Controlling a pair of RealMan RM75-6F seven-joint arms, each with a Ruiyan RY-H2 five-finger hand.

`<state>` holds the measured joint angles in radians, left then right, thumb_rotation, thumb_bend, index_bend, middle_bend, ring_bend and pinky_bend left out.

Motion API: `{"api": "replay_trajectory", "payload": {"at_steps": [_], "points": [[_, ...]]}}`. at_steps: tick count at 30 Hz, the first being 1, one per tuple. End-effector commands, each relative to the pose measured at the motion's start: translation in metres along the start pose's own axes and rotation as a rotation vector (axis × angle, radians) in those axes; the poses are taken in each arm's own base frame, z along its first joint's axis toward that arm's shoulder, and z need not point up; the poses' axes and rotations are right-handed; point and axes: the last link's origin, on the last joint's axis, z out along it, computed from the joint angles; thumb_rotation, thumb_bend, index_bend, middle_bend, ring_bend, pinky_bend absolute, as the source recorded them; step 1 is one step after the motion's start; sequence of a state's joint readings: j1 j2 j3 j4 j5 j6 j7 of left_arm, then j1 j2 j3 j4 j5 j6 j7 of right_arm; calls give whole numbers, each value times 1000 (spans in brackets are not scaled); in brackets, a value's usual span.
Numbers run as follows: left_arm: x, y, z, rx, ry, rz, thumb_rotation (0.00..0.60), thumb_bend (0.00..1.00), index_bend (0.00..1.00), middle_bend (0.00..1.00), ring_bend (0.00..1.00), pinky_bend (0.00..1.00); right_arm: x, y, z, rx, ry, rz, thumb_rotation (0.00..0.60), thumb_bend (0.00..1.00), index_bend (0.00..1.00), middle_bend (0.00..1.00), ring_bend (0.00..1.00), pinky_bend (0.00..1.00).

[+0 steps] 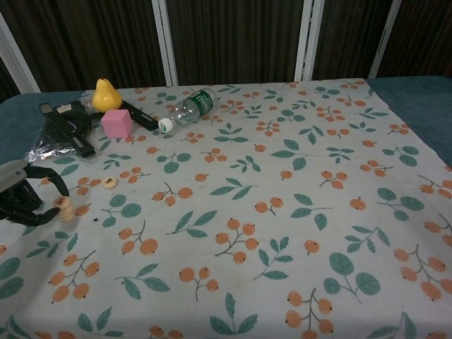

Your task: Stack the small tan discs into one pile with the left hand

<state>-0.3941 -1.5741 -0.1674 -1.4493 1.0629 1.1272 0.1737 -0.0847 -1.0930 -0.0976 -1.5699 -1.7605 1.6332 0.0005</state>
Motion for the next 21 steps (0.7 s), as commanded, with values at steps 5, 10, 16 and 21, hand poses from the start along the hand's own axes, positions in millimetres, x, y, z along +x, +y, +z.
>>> {"api": "replay_trajectory", "payload": {"at_steps": [5, 10, 16, 21], "points": [[2, 1, -1, -6, 6, -10, 600, 409, 406, 1000, 1000, 1000, 0, 0, 0, 0, 0, 0, 600, 102, 0, 0, 0, 0], [26, 31, 6, -95, 101, -81, 600, 409, 398, 1000, 1000, 1000, -1, -1, 0, 4, -3, -2, 600, 102, 0, 0, 0, 0], [38, 65, 26, -113, 138, 0, 600, 404, 392, 1000, 1000, 1000, 1, 1, 0, 1, 0, 4, 600, 102, 0, 0, 0, 0], [35, 82, 42, -71, 126, 118, 600, 401, 384, 1000, 1000, 1000, 1, 1, 0, 2, -3, 5, 600, 102, 0, 0, 0, 0]]}}
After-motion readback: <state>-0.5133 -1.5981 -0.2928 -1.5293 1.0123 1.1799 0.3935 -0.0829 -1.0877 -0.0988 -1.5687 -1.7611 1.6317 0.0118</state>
